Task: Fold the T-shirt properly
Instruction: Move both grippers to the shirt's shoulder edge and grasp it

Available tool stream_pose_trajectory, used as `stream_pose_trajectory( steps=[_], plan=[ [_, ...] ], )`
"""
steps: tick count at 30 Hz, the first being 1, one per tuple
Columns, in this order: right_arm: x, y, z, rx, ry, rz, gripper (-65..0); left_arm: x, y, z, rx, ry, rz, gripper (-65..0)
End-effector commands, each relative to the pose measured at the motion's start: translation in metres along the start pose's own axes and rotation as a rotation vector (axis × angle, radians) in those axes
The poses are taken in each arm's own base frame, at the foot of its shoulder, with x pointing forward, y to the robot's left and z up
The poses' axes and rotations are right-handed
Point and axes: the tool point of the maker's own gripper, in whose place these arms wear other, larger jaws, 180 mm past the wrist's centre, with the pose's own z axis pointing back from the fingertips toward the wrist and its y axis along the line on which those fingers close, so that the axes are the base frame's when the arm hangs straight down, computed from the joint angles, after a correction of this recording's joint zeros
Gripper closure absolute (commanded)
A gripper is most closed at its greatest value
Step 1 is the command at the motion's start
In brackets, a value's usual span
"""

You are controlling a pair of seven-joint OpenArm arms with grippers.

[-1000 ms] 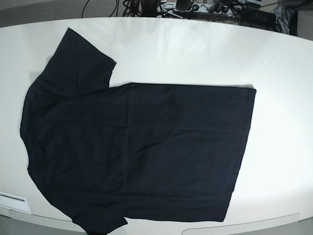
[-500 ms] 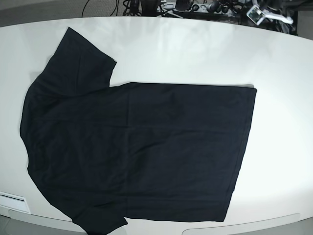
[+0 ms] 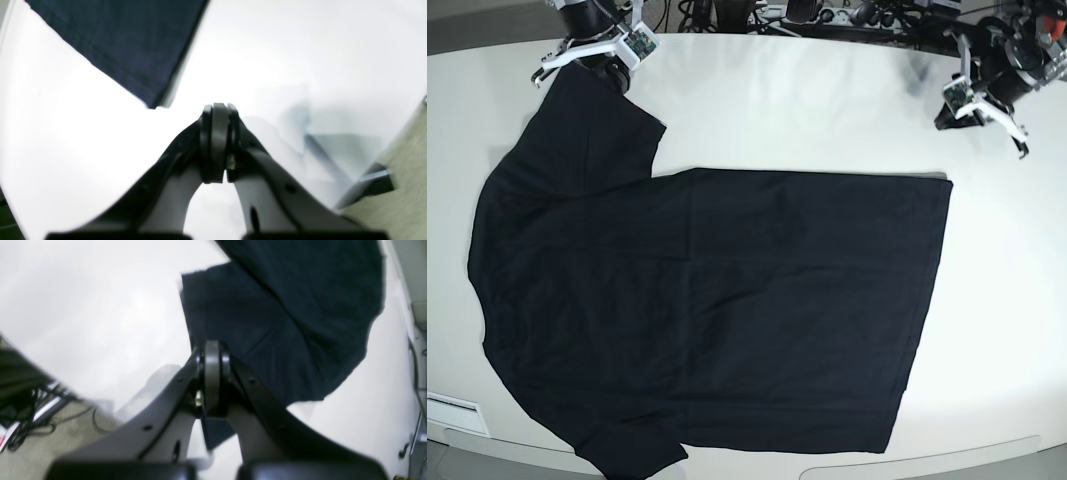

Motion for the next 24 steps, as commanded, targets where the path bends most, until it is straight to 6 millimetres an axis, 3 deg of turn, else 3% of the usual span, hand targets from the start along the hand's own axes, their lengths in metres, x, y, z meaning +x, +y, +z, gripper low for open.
stream_pose_trajectory(
  steps=[1, 4, 5, 6, 15, 24],
  plan=[
    [0.009, -0.01, 0.0, -0.034, -0.036, 0.005, 0.0, 0.006, 0.017, 0.0, 0.015, -0.017, -0.05, -3.8],
    [0.003, -0.006, -0.002, -0.025, -0.02, 0.012, 0.0, 0.001, 0.027, -0.006, -0.022, -0.011, -0.117, -29.8],
    [0.003, -0.005, -0.001, -0.019, -0.017, 0.015, 0.0, 0.0, 0.028, -0.008, -0.041, -0.01, -0.137, -36.6],
    [0.002, -0.004, -0.001, -0.014, -0.016, 0.018, 0.0, -0.001, 0.027, -0.011, -0.063, -0.009, -0.155, -39.3],
    [-0.004, -0.004, -0.001, -0.018, 0.019, 0.013, 0.0, -0.036, 0.018, -0.042, -0.189, 0.079, -0.357, -39.3],
    [-0.005, -0.005, -0.001, -0.029, 0.024, 0.0, 0.0, -0.024, 0.02, -0.077, -0.197, 0.042, -0.485, -39.2]
  ],
)
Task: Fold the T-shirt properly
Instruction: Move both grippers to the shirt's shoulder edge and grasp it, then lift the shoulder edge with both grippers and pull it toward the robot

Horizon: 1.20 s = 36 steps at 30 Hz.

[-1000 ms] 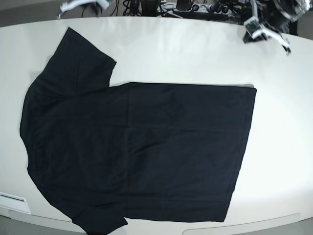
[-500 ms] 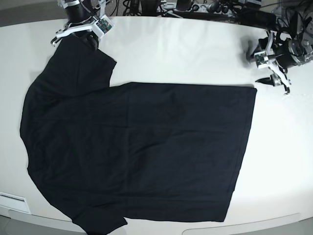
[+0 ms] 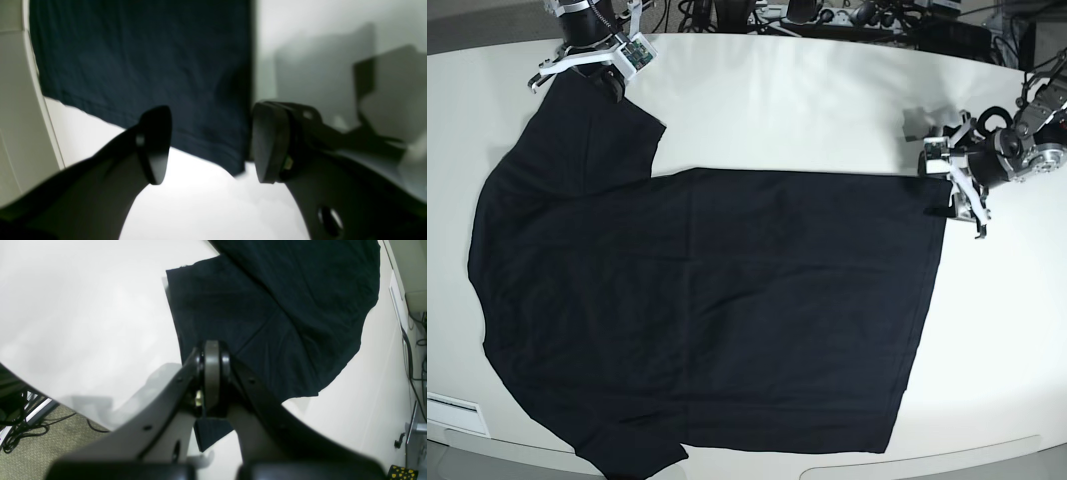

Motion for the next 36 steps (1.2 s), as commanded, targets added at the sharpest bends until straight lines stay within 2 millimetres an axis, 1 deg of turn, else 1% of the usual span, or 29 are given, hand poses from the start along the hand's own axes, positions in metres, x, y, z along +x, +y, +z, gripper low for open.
stream_pose_trajectory(
  steps=[1, 5, 6, 8, 9, 10, 11, 13, 14, 16, 18, 22, 25, 28, 29, 30, 31, 32, 33, 36],
  plan=[
    [0.005, -0.004, 0.003, -0.012, -0.021, 0.004, 0.0, -0.013, -0.014, -0.002, -0.06, 0.052, -0.017, -39.2],
    [0.005, 0.0, 0.003, 0.008, -0.021, 0.02, 0.0, -0.014, -0.017, -0.014, -0.079, 0.056, -0.018, -39.2],
    [0.005, 0.0, 0.003, 0.008, -0.021, 0.02, -2.1, -0.014, -0.016, -0.016, -0.08, 0.06, -0.017, -39.1],
    [0.005, 0.0, 0.003, 0.009, -0.021, 0.02, -9.3, -0.015, -0.018, -0.017, -0.084, 0.063, -0.018, -38.6],
    [0.005, 0.0, 0.003, 0.009, -0.02, 0.02, -13.0, -0.015, -0.018, -0.017, -0.084, 0.062, -0.018, -35.6],
    [0.005, 0.0, 0.003, 0.009, -0.021, 0.021, -16.3, -0.015, -0.018, -0.017, -0.084, 0.062, -0.018, -29.5],
    [0.005, -0.001, 0.003, 0.007, -0.022, 0.021, -19.0, -0.015, -0.017, -0.017, -0.083, 0.063, -0.019, -20.9],
    [0.003, 0.001, 0.001, 0.011, -0.019, 0.023, -23.2, -0.015, -0.017, -0.017, -0.083, 0.065, -0.018, -1.8],
    [0.0, 0.003, 0.0, 0.017, -0.013, 0.026, -24.7, -0.016, -0.018, -0.017, -0.084, 0.066, -0.018, 0.0],
    [-0.009, 0.012, -0.005, 0.048, 0.01, 0.022, -26.5, -0.018, -0.017, -0.017, -0.083, 0.082, -0.019, 0.0],
    [-0.023, 0.021, -0.012, 0.076, 0.048, 0.03, -29.2, -0.019, -0.014, -0.017, -0.066, 0.086, -0.019, 0.0],
    [-0.054, 0.024, -0.033, 0.068, 0.134, 0.068, -31.7, -0.019, -0.006, -0.017, -0.018, 0.088, -0.016, 0.0],
    [-0.071, 0.023, -0.045, 0.056, 0.181, 0.085, -31.7, -0.019, -0.006, -0.017, -0.021, 0.088, -0.016, 0.0],
    [-0.079, 0.019, -0.055, 0.046, 0.202, 0.1, -31.1, -0.02, -0.006, -0.017, -0.02, 0.089, -0.017, 0.0],
    [-0.08, 0.017, -0.058, 0.037, 0.204, 0.103, -28.2, -0.02, -0.006, -0.017, -0.02, 0.089, -0.017, 0.0],
    [-0.08, 0.012, -0.06, 0.02, 0.203, 0.1, -21.8, -0.021, -0.006, -0.017, -0.02, 0.095, -0.017, 0.0],
    [-0.08, 0.005, -0.062, -0.012, 0.209, 0.099, -12.4, -0.022, -0.006, -0.016, -0.02, 0.1, -0.018, 0.0],
    [-0.08, -0.005, -0.062, -0.058, 0.219, 0.107, -1.4, -0.023, -0.005, -0.016, -0.019, 0.11, -0.02, 0.0],
    [-0.08, -0.014, -0.061, -0.105, 0.233, 0.123, 0.0, -0.023, -0.005, -0.015, -0.018, 0.115, -0.023, 0.0],
    [-0.078, -0.037, -0.055, -0.204, 0.252, 0.165, 0.0, -0.017, -0.004, -0.006, -0.022, 0.107, -0.021, 0.0]
  ],
)
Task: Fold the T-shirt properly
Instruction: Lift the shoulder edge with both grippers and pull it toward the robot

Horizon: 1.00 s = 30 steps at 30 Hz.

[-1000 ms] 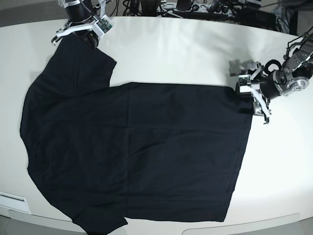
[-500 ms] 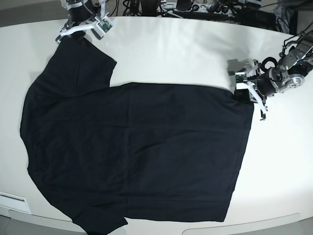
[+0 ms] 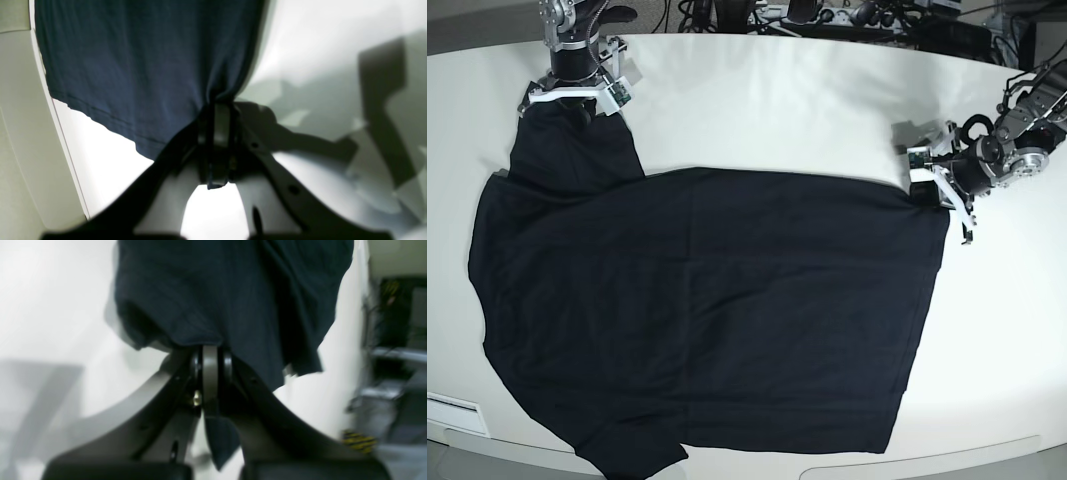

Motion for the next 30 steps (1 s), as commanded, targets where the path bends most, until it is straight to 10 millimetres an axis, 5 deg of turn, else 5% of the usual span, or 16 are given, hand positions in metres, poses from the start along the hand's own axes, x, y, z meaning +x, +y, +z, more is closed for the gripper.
stream_pose_trajectory(
  steps=[1, 10, 14, 21, 30],
  plan=[
    [-0.007, -0.009, 0.004, -0.015, 0.023, 0.021, 0.0, -0.01, -0.011, 0.01, -0.06, 0.035, -0.014, 0.0],
    [-0.036, -0.036, 0.058, -0.001, 0.125, 0.079, 0.0, 0.015, -0.014, 0.065, -0.106, 0.004, -0.135, 0.0],
    [-0.037, -0.026, 0.086, 0.069, 0.131, 0.061, 0.0, 0.034, -0.013, 0.08, -0.116, -0.038, -0.134, 0.0],
    [-0.067, -0.008, 0.117, 0.125, 0.228, 0.133, 0.0, 0.05, -0.015, 0.1, -0.149, -0.014, -0.084, 0.0],
    [-0.086, -0.002, 0.14, 0.141, 0.285, 0.187, 0.0, 0.071, -0.069, 0.127, -0.312, 0.016, -0.118, 0.0]
  ],
)
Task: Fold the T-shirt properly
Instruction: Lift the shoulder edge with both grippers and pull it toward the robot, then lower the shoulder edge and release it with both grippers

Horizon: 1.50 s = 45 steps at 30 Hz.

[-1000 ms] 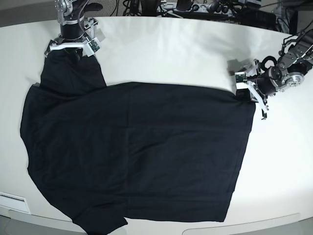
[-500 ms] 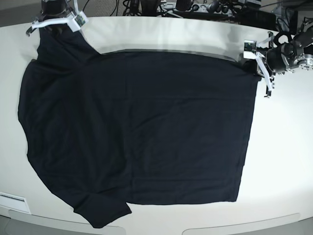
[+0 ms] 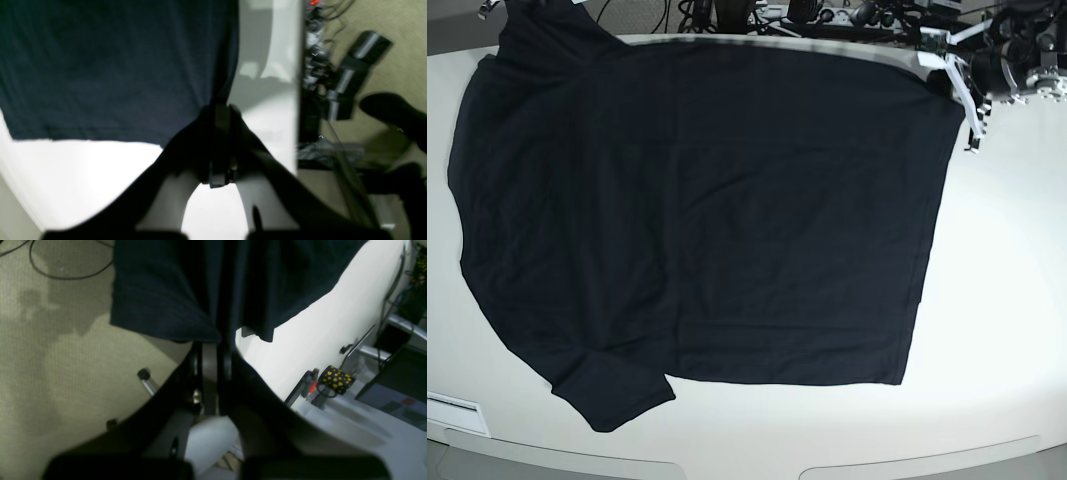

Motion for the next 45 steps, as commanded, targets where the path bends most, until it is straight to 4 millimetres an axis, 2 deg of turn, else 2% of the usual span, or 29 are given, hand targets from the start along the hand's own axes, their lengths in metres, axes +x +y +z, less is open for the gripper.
stream_pose_trajectory(
  steps=[1, 3, 6, 9, 14, 18, 24, 28, 34, 39, 45],
  plan=[
    [0.0, -0.008, 0.003, -0.031, -0.004, 0.004, 0.0, -0.004, -0.002, 0.003, -0.003, 0.023, -0.011, 0.0],
    [0.001, -0.012, 0.003, -0.056, -0.01, 0.004, 0.0, -0.006, -0.008, 0.001, -0.007, 0.04, -0.037, 0.0],
    [0.011, -0.025, 0.003, -0.119, -0.066, 0.005, 0.0, -0.009, 0.002, 0.0, 0.078, 0.07, -0.084, 0.0],
    [0.028, -0.046, -0.003, -0.193, -0.157, 0.035, 0.0, -0.014, 0.032, 0.005, 0.228, 0.112, -0.161, 0.0],
    [0.072, -0.1, -0.021, -0.328, -0.33, 0.058, 0.0, -0.004, 0.086, 0.017, 0.489, 0.108, -0.18, 0.0],
    [0.103, -0.132, -0.027, -0.361, -0.454, 0.069, 0.0, 0.0, 0.108, 0.014, 0.58, 0.089, -0.145, 0.0],
    [0.133, -0.171, -0.03, -0.389, -0.558, 0.065, 0.0, -0.023, 0.14, 0.002, 0.68, 0.126, -0.089, 0.0],
    [0.153, -0.182, -0.026, -0.36, -0.644, 0.04, 0.0, -0.039, 0.153, -0.014, 0.705, 0.145, -0.051, 0.0],
    [0.157, -0.199, -0.054, -0.328, -0.627, 0.022, 0.0, -0.045, 0.171, -0.03, 0.763, 0.135, 0.018, 0.0],
    [0.16, -0.212, -0.069, -0.305, -0.623, 0.004, 0.0, -0.049, 0.186, -0.031, 0.822, 0.137, 0.057, 0.0],
    [0.165, -0.226, -0.084, -0.26, -0.633, -0.021, 0.0, -0.053, 0.189, -0.036, 0.825, 0.137, 0.062, 0.0]
  ],
)
